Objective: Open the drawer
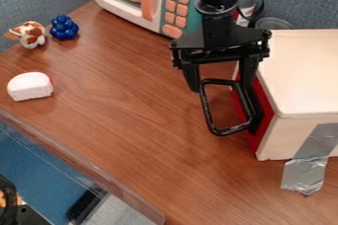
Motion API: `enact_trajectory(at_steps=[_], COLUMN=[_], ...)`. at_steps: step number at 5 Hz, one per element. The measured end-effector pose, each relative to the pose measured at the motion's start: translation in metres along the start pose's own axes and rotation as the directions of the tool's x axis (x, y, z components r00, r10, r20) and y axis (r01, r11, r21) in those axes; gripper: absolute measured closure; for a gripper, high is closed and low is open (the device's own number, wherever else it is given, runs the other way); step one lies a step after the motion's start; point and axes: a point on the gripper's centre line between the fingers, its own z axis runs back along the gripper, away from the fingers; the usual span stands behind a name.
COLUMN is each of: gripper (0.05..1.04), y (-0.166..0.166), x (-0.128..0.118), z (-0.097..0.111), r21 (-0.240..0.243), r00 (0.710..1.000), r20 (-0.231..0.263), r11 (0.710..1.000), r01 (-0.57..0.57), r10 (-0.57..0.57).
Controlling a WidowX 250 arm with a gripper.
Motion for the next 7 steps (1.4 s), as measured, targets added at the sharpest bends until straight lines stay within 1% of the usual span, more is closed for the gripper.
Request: enact_trajectory(at_steps=[1, 2, 3, 4, 5, 6, 7], gripper=[0.083, 0.083, 0.083, 0.083, 0.083, 0.083, 0.083], y=[0.004, 0.020, 0.024, 0.030, 0.035, 0.037, 0.041], x=[-0.004, 0.005, 0.008, 0.012, 0.010, 0.011, 0.009], z=[-0.009, -0.023, -0.028, -0.031, -0.044, -0.053, -0.065], r21=[0.018, 0.009, 0.001, 0.002, 0.017, 0.025, 0.049], r00=[1.000, 0.995, 0.994, 0.993, 0.990, 0.989, 0.987], r20=[-0.026, -0.010, -0.012, -0.003, -0.022, -0.028, -0.037], r11=[1.000, 0.995, 0.994, 0.993, 0.991, 0.989, 0.986], r01=[-0.008, -0.095, -0.109, -0.122, -0.136, -0.143, -0.156], r10=[0.009, 0.095, 0.109, 0.122, 0.137, 0.143, 0.158])
